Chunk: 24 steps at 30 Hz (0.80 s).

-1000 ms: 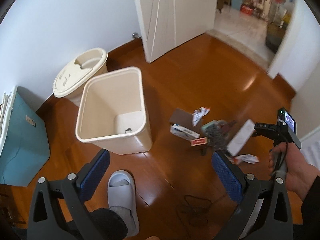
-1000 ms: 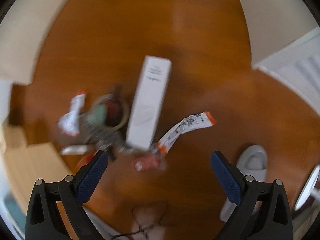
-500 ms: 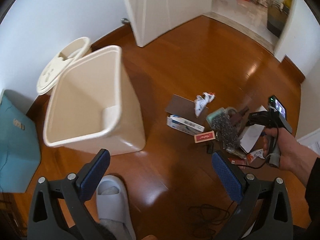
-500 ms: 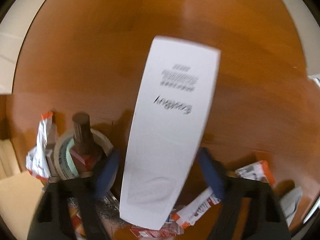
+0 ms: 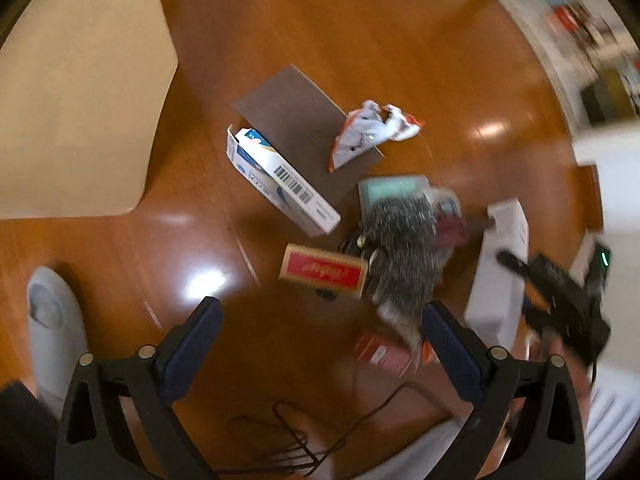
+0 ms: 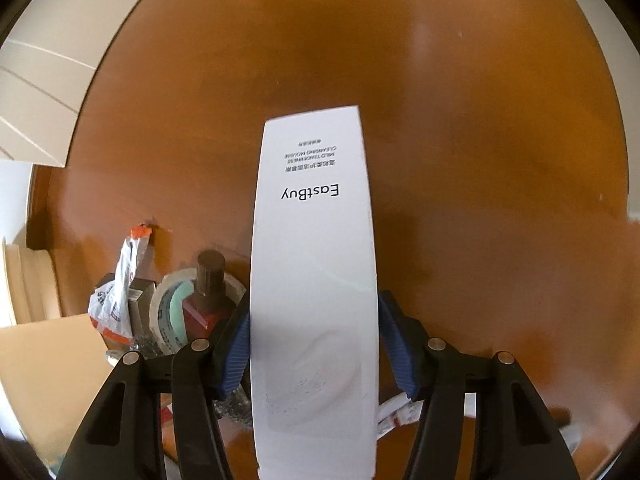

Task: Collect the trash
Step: 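Grasp the white EastBuy box with the right tool while the left tool grasps the red pack, then carry both items to the beige wastebasket and open both tools to drop them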

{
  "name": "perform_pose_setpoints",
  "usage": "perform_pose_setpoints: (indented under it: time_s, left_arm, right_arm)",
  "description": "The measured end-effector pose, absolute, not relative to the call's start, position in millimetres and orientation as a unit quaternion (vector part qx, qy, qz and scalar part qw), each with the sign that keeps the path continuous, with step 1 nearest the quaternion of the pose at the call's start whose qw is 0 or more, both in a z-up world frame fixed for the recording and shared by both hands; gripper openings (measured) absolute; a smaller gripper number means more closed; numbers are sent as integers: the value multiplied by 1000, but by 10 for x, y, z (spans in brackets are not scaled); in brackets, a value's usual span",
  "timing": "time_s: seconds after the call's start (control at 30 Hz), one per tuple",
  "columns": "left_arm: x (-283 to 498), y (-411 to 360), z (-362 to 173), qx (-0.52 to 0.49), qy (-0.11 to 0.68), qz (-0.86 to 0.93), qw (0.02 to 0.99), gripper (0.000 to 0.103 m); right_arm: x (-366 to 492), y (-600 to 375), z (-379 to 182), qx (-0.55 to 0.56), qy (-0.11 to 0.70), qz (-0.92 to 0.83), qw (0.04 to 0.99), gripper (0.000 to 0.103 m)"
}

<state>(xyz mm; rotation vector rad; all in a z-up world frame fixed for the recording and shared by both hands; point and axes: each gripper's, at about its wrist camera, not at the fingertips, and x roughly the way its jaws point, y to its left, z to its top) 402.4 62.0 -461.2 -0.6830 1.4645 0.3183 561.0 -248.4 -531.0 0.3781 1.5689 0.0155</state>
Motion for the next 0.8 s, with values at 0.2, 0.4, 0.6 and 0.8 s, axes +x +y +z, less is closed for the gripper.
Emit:
perform_pose_setpoints:
  time_s: [0.2,0.4,0.6,0.8]
  left_arm:
    - [4253,372,-4836,-242,661,129,699,99]
    - [4290,466,-5079,-270,670,106,683,70]
    - [4287,499,-5286,-286,677,79,674,62]
    - [4259,598,-5333,-307,650,61,692,55]
  right_arm:
    - [5608,-2611,-5362,187,701,21,688,61]
    - [5589,-2663,-5427,189,700,10,689,59]
    - [5591,-2789,-5445,200,697,-5,689,56]
    - [5556,-2721,-5471,205,693,9,691,44]
